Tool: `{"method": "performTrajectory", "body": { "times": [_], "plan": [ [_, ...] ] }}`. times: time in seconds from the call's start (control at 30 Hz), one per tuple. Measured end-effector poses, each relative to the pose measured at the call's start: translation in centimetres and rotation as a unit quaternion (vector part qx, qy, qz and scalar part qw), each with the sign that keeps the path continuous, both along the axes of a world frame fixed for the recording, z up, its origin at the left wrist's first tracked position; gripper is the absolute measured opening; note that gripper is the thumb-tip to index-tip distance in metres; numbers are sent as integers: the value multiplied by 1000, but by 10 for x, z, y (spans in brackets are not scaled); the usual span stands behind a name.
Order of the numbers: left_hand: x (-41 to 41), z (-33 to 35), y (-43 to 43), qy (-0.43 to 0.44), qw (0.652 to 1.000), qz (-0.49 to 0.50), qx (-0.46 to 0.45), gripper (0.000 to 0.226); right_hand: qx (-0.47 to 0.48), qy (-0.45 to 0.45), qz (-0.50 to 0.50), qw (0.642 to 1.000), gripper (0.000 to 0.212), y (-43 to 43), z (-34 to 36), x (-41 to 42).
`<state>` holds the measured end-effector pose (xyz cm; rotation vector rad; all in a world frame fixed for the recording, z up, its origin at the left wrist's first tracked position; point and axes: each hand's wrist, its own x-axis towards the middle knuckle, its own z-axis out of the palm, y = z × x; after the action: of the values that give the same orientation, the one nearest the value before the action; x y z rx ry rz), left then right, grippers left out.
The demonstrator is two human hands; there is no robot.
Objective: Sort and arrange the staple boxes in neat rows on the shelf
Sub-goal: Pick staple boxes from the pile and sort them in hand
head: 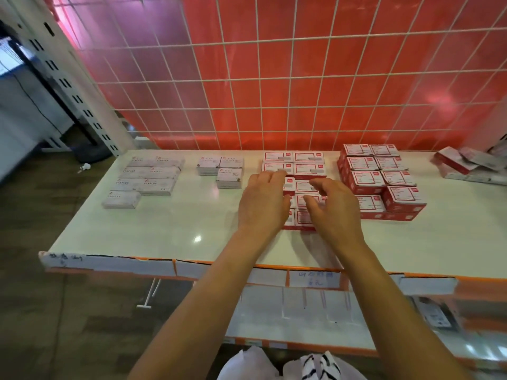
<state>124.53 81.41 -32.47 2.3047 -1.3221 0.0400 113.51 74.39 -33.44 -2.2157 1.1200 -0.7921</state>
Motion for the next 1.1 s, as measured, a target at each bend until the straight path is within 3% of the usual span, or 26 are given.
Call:
{"method": "performTrajectory", "body": {
  "times": [0.5, 1.1],
  "plan": [
    [-30, 3, -3, -37, 999, -3, -31, 41, -11, -1, 50, 999, 33, -12, 2, -25],
    [-79, 15, -25, -28, 999, 32, 4, 43, -25, 11, 93, 995, 33, -36, 7, -54]
  ]
}}
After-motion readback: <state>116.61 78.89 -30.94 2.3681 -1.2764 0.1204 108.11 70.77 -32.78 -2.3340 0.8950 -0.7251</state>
